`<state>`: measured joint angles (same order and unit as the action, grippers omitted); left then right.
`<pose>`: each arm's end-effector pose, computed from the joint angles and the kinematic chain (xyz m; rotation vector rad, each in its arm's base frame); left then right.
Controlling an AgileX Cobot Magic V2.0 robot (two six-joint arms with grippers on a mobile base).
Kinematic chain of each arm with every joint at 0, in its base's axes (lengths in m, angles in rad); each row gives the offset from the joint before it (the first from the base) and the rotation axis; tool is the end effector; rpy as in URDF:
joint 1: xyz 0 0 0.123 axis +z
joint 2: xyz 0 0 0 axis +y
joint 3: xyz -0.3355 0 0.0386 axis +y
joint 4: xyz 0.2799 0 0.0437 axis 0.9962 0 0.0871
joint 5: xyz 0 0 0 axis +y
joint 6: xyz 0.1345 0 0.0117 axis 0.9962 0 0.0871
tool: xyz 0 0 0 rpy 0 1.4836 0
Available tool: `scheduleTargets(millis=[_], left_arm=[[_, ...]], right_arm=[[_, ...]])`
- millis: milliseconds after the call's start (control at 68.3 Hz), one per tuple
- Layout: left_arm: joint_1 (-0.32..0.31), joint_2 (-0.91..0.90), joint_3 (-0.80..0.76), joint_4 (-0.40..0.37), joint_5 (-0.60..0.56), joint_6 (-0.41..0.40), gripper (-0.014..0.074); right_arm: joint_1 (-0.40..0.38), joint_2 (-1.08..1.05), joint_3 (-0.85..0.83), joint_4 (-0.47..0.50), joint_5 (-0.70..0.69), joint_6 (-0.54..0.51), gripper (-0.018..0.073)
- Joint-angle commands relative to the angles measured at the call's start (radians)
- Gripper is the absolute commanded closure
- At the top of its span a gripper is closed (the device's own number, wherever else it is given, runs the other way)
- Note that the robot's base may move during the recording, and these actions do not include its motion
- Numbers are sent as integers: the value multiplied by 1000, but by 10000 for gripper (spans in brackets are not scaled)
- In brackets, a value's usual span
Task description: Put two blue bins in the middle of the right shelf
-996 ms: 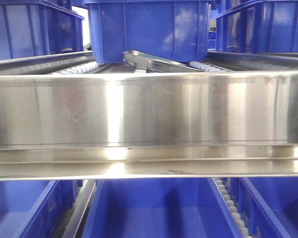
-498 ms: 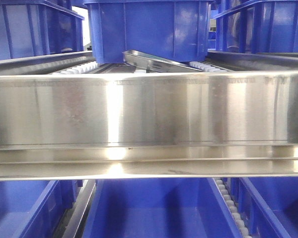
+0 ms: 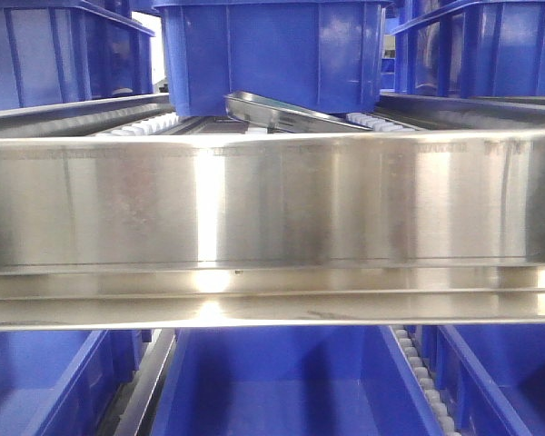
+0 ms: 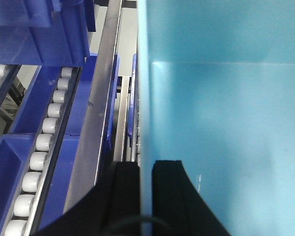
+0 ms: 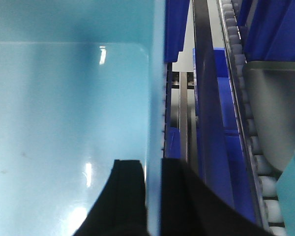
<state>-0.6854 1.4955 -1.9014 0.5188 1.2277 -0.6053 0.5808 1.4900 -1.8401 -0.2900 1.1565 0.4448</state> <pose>0.3073 -0.1698 0.5353 0.0396 2.1672 -0.0778 0.3193 0.1673 0.5133 -0.1488 2.2466 0.1864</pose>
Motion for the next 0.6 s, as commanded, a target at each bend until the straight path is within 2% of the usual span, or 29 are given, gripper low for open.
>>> scheduleTargets(millis=[0, 586], left_arm=[[-8, -14, -11, 18, -43, -7, 707], [-8, -14, -11, 18, -43, -7, 707]], right_arm=[[1, -15, -12, -29, -43, -12, 721], [1, -15, -12, -29, -43, -12, 721]])
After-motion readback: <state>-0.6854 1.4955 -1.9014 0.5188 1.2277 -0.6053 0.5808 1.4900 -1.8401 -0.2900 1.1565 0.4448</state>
